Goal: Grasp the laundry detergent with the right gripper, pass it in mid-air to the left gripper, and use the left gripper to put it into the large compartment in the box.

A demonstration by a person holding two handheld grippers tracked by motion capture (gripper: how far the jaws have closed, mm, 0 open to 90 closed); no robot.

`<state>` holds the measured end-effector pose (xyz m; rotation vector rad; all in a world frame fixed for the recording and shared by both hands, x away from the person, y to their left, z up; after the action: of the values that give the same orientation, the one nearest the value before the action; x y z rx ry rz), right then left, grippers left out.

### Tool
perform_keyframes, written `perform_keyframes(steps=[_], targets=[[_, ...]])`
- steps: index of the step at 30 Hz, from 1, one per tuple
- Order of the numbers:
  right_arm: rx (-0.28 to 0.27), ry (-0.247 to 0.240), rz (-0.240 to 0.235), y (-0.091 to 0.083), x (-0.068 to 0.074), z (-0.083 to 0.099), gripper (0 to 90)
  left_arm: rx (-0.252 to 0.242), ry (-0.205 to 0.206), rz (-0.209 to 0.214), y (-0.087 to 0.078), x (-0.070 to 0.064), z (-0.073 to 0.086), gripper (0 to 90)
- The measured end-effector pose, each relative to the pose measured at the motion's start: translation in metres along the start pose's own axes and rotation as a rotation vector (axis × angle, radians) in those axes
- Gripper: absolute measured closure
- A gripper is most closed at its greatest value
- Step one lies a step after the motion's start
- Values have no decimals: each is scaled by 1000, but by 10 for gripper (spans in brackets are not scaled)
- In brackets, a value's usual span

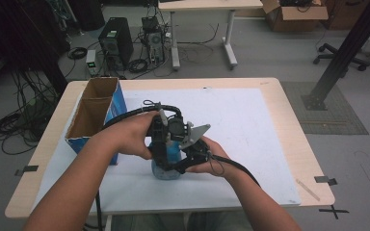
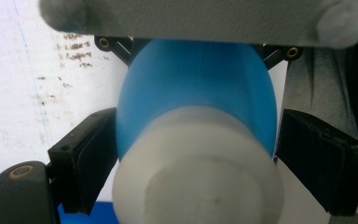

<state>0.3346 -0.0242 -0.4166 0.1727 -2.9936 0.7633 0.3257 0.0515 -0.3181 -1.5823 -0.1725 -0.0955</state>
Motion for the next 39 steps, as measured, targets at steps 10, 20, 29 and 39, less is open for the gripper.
perform_keyframes(steps=[10,20,29,39], targets=[[-4,-17,6,0,-1,-1,456,4,12,-12,0,0,0,221],[-1,-25,6,0,0,-3,456,3,18,-19,0,-1,1,266],[-3,-21,7,0,1,-4,456,7,26,-22,0,-2,1,327],[-17,-3,3,1,3,-5,457,18,61,-78,-1,-3,1,353]])
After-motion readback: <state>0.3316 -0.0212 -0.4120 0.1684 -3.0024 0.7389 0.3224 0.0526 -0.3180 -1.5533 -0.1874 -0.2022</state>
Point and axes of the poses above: each handheld gripper's, and its own axes: y roughly forward along the jaws, z roughly out of its underside, x roughly to its left, the point moved 4 cm from there along y, roughly forward along the jaws, and after that the axes turned 7 degrees about -z, right-handed, at the moved point
